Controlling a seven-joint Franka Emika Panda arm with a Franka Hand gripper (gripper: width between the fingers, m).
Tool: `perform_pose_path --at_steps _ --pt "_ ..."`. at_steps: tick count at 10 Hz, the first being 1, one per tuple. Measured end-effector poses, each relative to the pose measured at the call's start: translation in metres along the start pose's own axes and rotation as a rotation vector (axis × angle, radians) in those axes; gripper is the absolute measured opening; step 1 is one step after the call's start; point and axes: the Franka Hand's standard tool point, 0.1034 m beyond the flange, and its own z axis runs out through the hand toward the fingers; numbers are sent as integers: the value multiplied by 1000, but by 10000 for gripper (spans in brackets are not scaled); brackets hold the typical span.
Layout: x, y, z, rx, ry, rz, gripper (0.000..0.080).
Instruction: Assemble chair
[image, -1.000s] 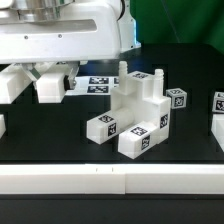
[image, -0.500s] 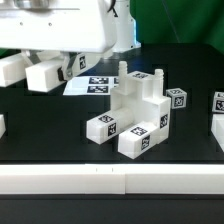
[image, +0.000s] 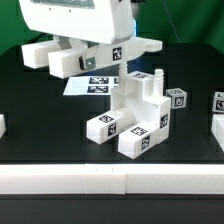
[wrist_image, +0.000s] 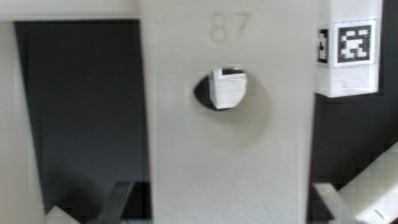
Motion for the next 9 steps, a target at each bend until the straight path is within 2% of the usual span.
perform_pose_path --at_steps 1,3,4,5,9 --pt "-2 -3 0 0 0 -5 288" --pt "-21 -31 -12 19 10 1 288" --pt "-27 -50 -13 17 6 -5 288" --pt "-25 -67 -13 6 -5 -17 288" --pt "-23 -69 -10 7 -1 -26 288"
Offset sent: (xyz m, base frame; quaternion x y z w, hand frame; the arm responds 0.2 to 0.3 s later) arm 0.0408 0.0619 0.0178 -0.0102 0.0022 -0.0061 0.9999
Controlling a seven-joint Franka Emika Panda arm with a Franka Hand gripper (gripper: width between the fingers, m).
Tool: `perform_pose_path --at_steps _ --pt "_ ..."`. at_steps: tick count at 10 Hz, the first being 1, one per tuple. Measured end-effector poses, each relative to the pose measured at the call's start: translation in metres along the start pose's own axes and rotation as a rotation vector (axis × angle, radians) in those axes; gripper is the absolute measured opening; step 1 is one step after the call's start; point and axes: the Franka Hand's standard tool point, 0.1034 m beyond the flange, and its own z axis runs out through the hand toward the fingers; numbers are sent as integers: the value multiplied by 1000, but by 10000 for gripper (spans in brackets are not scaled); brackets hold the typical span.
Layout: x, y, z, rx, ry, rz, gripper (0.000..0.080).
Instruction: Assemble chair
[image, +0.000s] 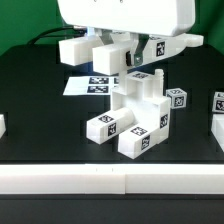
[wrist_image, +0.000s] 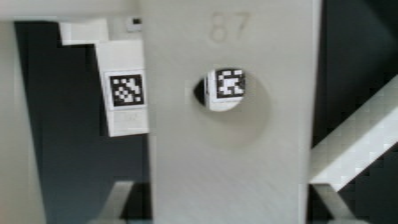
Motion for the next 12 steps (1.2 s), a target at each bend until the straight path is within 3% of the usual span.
perform_pose_path --at_steps 3,5,12 --pt "-14 -14 4 1 1 3 288" --pt "-11 -9 10 -9 -2 6 288" --pt "-25 -17 16 -18 -8 -14 288"
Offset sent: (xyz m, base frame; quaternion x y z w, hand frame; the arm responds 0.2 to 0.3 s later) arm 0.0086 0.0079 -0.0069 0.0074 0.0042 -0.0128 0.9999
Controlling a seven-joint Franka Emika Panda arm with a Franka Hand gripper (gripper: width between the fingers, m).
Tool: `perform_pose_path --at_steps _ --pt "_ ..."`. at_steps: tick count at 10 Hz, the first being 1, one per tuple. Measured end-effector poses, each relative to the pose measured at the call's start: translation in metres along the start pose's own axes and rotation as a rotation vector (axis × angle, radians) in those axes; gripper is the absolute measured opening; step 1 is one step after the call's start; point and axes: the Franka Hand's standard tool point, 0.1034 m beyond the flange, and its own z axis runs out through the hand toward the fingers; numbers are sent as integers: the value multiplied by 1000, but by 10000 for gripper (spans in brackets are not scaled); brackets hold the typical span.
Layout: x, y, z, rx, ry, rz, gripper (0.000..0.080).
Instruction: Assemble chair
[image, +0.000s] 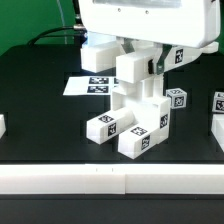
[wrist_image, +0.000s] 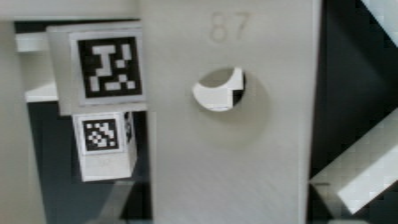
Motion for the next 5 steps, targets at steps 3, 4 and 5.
perform_pose_path --at_steps 3,4,5 --pt "0 1 1 -2 -1 0 288" --pt "0 1 1 -2 -1 0 288" --pt "0 0 2 0 3 -1 288"
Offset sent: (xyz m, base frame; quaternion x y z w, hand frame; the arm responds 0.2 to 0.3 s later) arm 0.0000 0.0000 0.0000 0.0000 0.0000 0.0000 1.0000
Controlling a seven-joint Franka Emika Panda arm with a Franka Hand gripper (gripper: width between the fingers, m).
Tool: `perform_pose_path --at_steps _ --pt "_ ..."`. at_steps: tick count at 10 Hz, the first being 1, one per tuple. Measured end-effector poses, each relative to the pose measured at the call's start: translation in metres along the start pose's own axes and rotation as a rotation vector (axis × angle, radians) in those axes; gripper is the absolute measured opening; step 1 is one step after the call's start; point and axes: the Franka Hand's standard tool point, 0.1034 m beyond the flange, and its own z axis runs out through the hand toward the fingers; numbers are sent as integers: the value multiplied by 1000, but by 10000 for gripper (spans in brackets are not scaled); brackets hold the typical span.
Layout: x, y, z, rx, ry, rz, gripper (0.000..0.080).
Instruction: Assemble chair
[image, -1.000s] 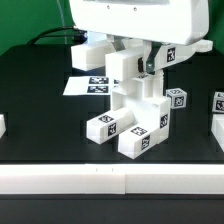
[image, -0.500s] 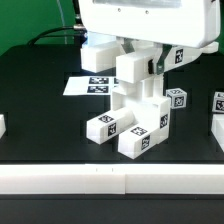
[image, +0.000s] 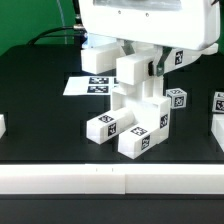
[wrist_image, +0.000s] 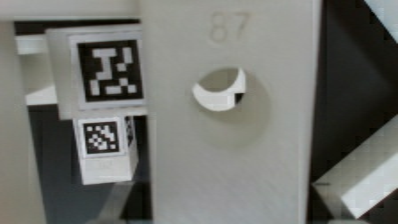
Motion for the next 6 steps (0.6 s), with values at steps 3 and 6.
perform_pose_path --at_steps 3,6 --pt "-2 -2 0 2 3 -4 288" --pt "-1 -2 0 2 4 -4 288"
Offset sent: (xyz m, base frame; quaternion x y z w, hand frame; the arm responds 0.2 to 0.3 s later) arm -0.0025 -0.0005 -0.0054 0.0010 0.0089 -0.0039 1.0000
